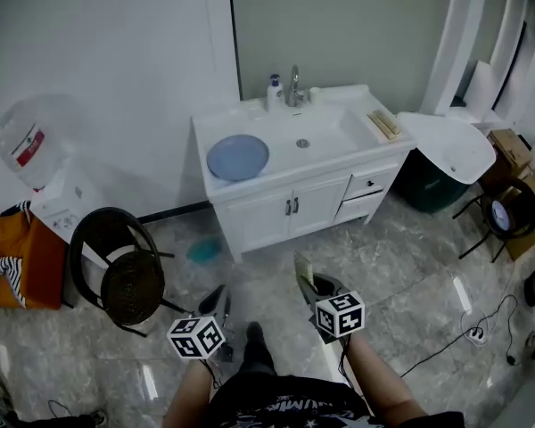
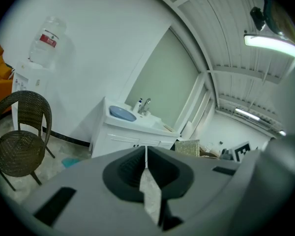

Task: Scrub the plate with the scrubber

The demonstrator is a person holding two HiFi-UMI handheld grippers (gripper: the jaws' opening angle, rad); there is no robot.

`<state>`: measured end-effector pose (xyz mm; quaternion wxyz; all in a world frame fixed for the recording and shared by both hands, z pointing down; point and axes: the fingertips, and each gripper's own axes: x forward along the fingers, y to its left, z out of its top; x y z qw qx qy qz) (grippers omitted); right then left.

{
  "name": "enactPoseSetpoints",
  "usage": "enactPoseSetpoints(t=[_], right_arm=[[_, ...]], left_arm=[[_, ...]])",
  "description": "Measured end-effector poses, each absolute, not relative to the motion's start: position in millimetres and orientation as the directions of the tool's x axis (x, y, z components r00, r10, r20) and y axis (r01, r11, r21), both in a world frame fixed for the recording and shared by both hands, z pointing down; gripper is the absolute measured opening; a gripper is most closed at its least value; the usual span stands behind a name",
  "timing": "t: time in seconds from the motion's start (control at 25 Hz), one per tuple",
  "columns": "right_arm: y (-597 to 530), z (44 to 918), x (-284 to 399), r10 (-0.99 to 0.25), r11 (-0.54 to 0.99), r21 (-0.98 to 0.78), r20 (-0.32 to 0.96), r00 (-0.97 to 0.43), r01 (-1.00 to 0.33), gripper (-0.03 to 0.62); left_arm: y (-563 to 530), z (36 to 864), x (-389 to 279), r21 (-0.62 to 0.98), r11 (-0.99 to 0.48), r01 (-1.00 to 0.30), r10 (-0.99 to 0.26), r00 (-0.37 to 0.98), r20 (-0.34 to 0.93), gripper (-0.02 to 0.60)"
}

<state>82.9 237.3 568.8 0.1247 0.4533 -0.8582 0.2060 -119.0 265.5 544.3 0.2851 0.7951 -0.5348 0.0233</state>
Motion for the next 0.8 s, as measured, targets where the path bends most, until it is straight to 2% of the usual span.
enactPoseSetpoints(t=[0.8], right_arm=[[46,557,25,-0.752,0.436,-0.211,0.448,-0.483,-0.875,0.071]], left_arm=[[76,557,-194,0.482,-0.244,-0.842,-0.783,0.464,0.415,0.018]])
